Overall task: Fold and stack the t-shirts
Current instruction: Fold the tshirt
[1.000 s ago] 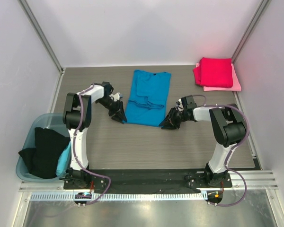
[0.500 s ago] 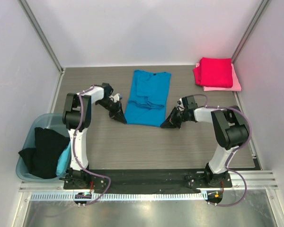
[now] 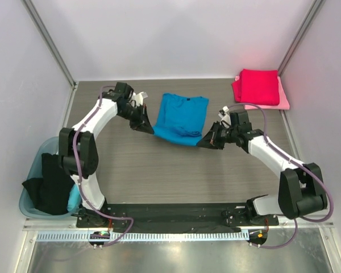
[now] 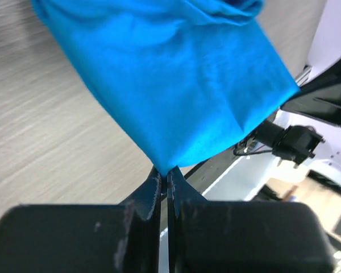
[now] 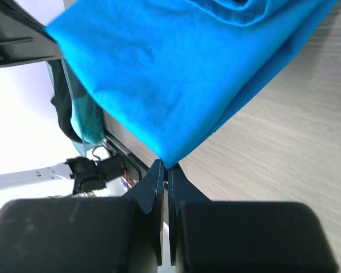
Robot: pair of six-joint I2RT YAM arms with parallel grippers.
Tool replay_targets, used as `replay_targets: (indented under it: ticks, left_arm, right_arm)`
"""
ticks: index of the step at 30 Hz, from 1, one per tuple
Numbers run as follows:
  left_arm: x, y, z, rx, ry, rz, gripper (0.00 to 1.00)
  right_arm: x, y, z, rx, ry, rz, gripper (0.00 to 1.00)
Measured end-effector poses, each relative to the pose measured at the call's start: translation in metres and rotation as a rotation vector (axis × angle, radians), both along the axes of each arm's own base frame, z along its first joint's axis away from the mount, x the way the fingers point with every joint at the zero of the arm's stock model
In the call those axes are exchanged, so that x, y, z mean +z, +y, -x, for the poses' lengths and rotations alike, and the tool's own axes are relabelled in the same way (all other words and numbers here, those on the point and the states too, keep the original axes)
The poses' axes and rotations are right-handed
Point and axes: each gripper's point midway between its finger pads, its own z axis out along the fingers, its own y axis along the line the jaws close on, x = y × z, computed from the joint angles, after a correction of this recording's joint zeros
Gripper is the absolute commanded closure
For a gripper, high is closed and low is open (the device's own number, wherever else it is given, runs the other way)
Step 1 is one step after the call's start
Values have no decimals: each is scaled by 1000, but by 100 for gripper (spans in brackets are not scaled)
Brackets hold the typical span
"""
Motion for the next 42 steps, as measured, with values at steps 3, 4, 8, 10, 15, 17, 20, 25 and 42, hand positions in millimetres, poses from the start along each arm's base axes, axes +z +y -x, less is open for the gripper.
replay_targets:
  ticks: [3, 4, 8, 10, 15, 17, 20, 25, 42]
  left_arm:
    - [23, -5, 7, -33, -88, -1, 100]
    - [29, -6, 9, -41, -112, 0, 100]
    - [45, -6, 15, -63, -170, 1, 100]
    - [48, -5, 17, -64, -180, -1, 100]
    - [48, -2, 23, -67, -180, -7, 100]
    - [49, -2, 23, -71, -186, -8, 100]
    - [48, -1, 22, -71, -189, -14, 100]
    - [52, -4, 12, -74, -205, -14, 100]
    - [35, -26, -118, -84, -346, -28, 100]
  right_arm:
    - [9, -5, 10, 15, -26, 13, 98]
    - [12, -6, 12, 18, -34, 16, 99]
    - [21, -13, 22, 32, -64, 33, 98]
    - [24, -15, 24, 35, -70, 39, 99]
    - [36, -17, 21, 42, -110, 46, 98]
    - [40, -18, 20, 43, -124, 46, 99]
    - [42, -19, 19, 42, -133, 47, 99]
    - [44, -22, 10, 23, -154, 43, 99]
    - [32, -39, -108, -96, -199, 33, 99]
